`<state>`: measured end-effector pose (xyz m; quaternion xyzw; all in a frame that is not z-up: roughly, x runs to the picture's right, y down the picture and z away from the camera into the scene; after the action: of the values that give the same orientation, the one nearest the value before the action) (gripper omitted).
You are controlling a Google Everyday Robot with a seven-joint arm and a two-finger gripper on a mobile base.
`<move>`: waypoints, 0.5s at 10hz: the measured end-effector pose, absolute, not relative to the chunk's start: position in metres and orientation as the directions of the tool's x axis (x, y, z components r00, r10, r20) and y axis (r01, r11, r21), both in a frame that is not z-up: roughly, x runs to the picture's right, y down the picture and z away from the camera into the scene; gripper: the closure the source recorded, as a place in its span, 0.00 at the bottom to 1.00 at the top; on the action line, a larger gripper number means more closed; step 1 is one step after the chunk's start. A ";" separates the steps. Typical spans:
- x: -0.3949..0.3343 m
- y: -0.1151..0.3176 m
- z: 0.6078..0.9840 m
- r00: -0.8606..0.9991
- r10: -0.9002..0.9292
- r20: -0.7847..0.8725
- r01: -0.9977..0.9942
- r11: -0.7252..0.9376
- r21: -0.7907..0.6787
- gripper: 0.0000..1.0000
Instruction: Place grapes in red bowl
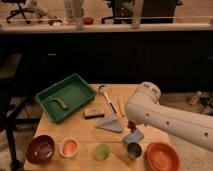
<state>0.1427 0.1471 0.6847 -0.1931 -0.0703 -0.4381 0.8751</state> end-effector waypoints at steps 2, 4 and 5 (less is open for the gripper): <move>0.162 0.154 0.680 0.640 -0.718 0.276 0.767 0.574 -0.287 1.00; 0.172 0.162 0.676 0.662 -0.701 0.265 0.748 0.596 -0.292 1.00; 0.178 0.167 0.674 0.675 -0.691 0.260 0.737 0.608 -0.297 1.00</move>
<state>0.1785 0.1666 0.6740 -0.1924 -0.0593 -0.3989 0.8946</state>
